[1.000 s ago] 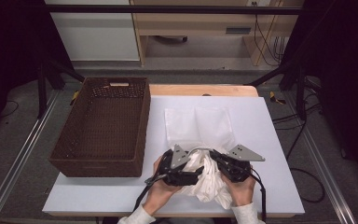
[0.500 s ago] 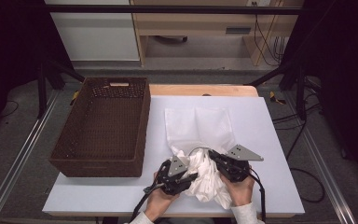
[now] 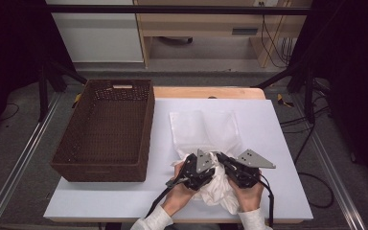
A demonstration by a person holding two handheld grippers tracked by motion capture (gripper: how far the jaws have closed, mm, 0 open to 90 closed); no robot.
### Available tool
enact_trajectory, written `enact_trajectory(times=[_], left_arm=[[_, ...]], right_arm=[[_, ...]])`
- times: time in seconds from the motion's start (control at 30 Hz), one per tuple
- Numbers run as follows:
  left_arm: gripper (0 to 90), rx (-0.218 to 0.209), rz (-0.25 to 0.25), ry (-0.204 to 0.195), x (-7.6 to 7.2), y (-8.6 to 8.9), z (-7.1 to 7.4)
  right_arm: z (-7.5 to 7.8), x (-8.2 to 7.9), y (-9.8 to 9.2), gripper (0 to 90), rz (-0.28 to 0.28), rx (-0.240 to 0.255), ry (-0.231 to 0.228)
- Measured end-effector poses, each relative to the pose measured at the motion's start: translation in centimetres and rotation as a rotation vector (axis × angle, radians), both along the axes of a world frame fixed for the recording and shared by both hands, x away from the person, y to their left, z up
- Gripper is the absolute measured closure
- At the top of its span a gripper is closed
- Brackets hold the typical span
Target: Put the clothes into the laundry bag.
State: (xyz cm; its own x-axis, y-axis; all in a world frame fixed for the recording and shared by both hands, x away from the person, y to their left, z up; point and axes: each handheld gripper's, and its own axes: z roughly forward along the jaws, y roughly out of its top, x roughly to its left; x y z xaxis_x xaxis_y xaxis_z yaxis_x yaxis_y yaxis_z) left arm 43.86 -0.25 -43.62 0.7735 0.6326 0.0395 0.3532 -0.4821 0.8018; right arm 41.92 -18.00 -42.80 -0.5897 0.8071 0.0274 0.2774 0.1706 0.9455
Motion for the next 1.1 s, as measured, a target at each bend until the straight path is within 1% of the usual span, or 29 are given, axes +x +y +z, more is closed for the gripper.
enact_trajectory(times=[0.07, 0.1, 0.17, 0.23, 0.27, 0.3, 0.37, 0.43, 0.47, 0.5, 0.53, 0.57, 0.6, 0.67, 0.7, 0.73, 0.8, 0.83, 0.87, 0.9, 0.93, 0.97, 1.0, 1.03, 1.1], left_arm=[[73.4, -0.001, 0.015, 0.007, 0.8, 0.1, -0.3], [73.0, 0.005, 0.023, 0.006, 1.1, 0.1, -0.4], [71.6, 0.015, 0.045, -0.01, 1.6, -0.1, -0.6], [68.3, 0.01, 0.06, -0.015, 1.9, 0.0, -0.8], [66.0, 0.0, 0.061, -0.022, 2.0, 0.0, -1.0], [62.2, -0.007, 0.065, -0.02, 2.0, 0.3, -1.0], [55.4, -0.036, 0.063, 0.002, 1.9, 0.9, -0.8], [46.4, -0.044, 0.043, 0.026, 1.4, 1.9, -0.2], [39.3, -0.048, 0.03, 0.019, 1.1, 2.6, 0.1], [33.7, -0.052, 0.027, 0.013, 0.7, 3.4, 0.5], [28.6, -0.046, 0.037, 0.002, 0.3, 4.3, 0.9], [24.9, -0.04, 0.037, -0.015, 0.0, 5.1, 1.2], [23.9, -0.032, 0.042, -0.029, -0.1, 6.0, 1.4], [21.5, 0.005, 0.072, -0.041, 0.1, 7.1, 1.2], [21.4, 0.036, 0.088, -0.037, 0.5, 7.5, 0.7], [20.8, 0.058, 0.098, -0.009, 1.1, 7.6, 0.1], [19.7, 0.063, 0.114, 0.058, 2.2, 7.6, -1.3], [21.6, 0.05, 0.118, 0.083, 2.6, 7.6, -1.8], [27.3, 0.022, 0.102, 0.107, 2.7, 7.6, -2.2], [36.0, -0.003, 0.079, 0.121, 2.7, 7.6, -2.4], [45.5, -0.023, 0.07, 0.113, 2.5, 7.6, -2.5], [57.2, -0.035, 0.064, 0.102, 2.2, 7.6, -2.3], [66.5, -0.046, 0.058, 0.086, 1.8, 7.6, -2.0], [73.1, -0.052, 0.05, 0.061, 1.2, 7.5, -1.6], [78.8, -0.079, -0.003, 0.034, 0.0, 7.4, -0.7]], right_arm=[[0.2, -0.1, 0.1, 89.1, 0.014, -0.004, -0.009], [0.2, -0.2, 0.2, 89.2, 0.017, -0.006, -0.01], [0.1, -0.1, 0.3, 89.1, 0.027, -0.011, -0.003], [-0.1, -0.1, 0.4, 89.1, 0.027, -0.01, 0.01], [-0.2, -0.1, 0.3, 89.1, 0.031, -0.015, 0.008], [-0.2, -0.1, 0.3, 89.1, 0.032, -0.011, 0.013], [-0.3, 0.0, 0.2, 89.0, 0.032, -0.001, 0.022], [-0.4, 0.0, 0.2, 89.0, 0.035, -0.014, 0.021], [-0.4, 0.0, 0.2, 89.0, 0.036, -0.019, 0.018], [-0.4, 0.0, 0.2, 88.9, 0.038, -0.021, 0.016], [-0.4, 0.1, 0.2, 88.9, 0.036, -0.021, 0.018], [-0.4, 0.1, 0.2, 88.9, 0.03, -0.02, 0.023], [-0.4, 0.1, 0.1, 88.9, 0.033, -0.016, 0.026], [-0.4, 0.2, 0.2, 88.9, 0.033, -0.017, 0.025], [-0.4, 0.2, 0.2, 88.9, 0.034, -0.018, 0.027], [-0.4, 0.2, 0.3, 88.9, 0.032, -0.02, 0.027], [-0.4, 0.2, 0.4, 88.9, 0.034, -0.019, 0.031], [-0.4, 0.2, 0.4, 88.9, 0.035, -0.02, 0.032], [-0.4, 0.2, 0.3, 88.9, 0.037, -0.02, 0.032], [-0.4, 0.2, 0.3, 88.9, 0.037, -0.019, 0.033], [-0.5, 0.2, 0.3, 88.9, 0.037, -0.017, 0.033], [-0.5, 0.2, 0.2, 88.9, 0.037, -0.017, 0.033], [-0.5, 0.2, 0.2, 88.9, 0.036, -0.016, 0.033], [-0.5, 0.2, 0.3, 88.9, 0.034, -0.017, 0.032], [-0.5, 0.2, 0.2, 88.9, 0.031, -0.016, 0.03]])
